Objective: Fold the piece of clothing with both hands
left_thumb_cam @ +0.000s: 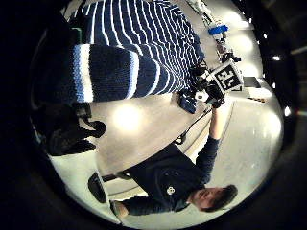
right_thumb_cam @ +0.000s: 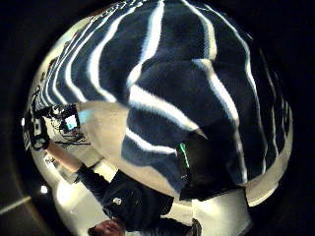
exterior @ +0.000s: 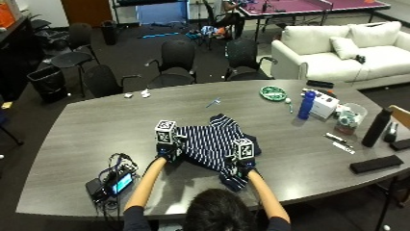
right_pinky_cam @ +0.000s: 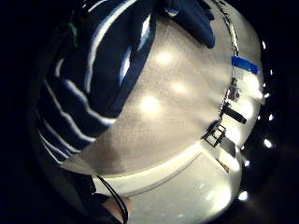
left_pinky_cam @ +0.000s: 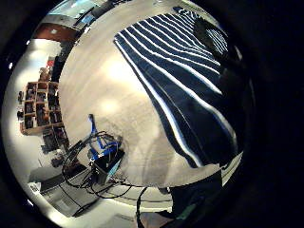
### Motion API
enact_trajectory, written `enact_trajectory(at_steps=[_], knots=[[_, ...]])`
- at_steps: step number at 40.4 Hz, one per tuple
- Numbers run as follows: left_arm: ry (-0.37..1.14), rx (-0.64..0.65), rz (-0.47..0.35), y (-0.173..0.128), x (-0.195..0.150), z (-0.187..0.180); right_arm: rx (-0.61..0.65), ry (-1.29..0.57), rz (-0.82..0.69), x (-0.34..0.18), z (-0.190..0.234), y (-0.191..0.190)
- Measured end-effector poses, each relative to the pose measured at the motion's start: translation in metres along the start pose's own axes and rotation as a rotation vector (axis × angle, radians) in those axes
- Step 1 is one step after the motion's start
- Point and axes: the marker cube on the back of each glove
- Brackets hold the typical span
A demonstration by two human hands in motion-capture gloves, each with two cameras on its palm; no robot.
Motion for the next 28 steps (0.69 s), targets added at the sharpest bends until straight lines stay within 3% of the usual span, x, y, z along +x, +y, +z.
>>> enact_trajectory(at_steps=[9,16,19,23,28], knots=[[-0.011,0.035,-0.006,0.003,-0.008,0.000,0.095,-0.043,0.023,0.002,-0.005,-0.010],[-0.069,0.003,0.043,0.027,-0.010,0.024,0.210,0.143,0.071,0.002,-0.014,-0.003],[-0.114,0.009,0.066,0.042,-0.017,0.042,0.186,0.177,0.054,-0.001,-0.017,0.018],[-0.100,0.044,0.183,0.053,-0.026,0.074,0.121,0.211,-0.003,-0.006,-0.022,0.057],[-0.016,0.053,0.318,0.093,-0.025,0.084,0.093,0.301,-0.065,-0.011,-0.030,0.091]])
